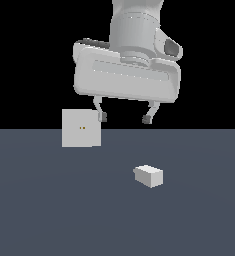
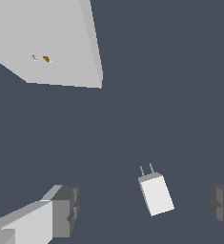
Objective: Plug the charger into the wall socket.
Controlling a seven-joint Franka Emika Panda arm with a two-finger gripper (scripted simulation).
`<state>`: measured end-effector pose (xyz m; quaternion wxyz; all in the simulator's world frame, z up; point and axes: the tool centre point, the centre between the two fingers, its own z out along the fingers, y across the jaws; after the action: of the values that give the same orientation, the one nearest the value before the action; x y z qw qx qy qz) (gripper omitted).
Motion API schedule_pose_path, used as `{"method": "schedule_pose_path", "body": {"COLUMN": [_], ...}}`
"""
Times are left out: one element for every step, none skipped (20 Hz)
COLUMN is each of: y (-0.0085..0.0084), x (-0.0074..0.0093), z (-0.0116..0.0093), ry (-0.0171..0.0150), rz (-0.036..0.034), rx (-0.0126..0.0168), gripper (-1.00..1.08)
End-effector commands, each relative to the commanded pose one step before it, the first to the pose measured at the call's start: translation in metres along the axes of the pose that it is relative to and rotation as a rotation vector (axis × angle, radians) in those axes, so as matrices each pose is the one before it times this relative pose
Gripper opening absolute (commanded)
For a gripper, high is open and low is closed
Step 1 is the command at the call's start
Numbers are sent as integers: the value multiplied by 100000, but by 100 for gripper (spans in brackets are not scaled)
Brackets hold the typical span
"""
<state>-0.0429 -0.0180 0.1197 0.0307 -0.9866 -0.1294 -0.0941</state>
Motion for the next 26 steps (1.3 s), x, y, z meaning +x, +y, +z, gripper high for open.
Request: {"method": "schedule_pose_path", "body": {"y": [350,127,124,122,120,119,117,116,115,115,115,115,115,117,113,109,104,101,95,92,88,82,77,72,65,60], "x": [-540,-199,-194,-190,-187,-184,-181,-179,-177,-175,-174,-173,-173,-173,-167,-160,-152,-146,-138,-133,-127,-120,-112,-105,-96,-89], "z": [436,170,167,165,163,162,160,159,159,159,159,159,161,162,158,153,147,142,136,131,126,121,114,107,99,92], "ry": [2059,754,743,733,724,716,712,709,708,708,712,717,724,731,713,687,661,633,607,575,542,509,474,436,396,354], "rz": [-3085,-1140,-1122,-1105,-1089,-1076,-1067,-1060,-1055,-1052,-1055,-1059,-1066,-1072,-1044,-1004,-966,-924,-885,-843,-801,-758,-710,-657,-604,-548], "rx": [301,156,157,159,161,163,166,169,172,176,181,186,191,196,195,192,187,182,177,171,166,159,151,141,132,122], "gripper": [100,100,100,100,100,100,100,100,100,100,100,100,100,100,100,100,100,100,100,100,100,100,100,100,100,100]}}
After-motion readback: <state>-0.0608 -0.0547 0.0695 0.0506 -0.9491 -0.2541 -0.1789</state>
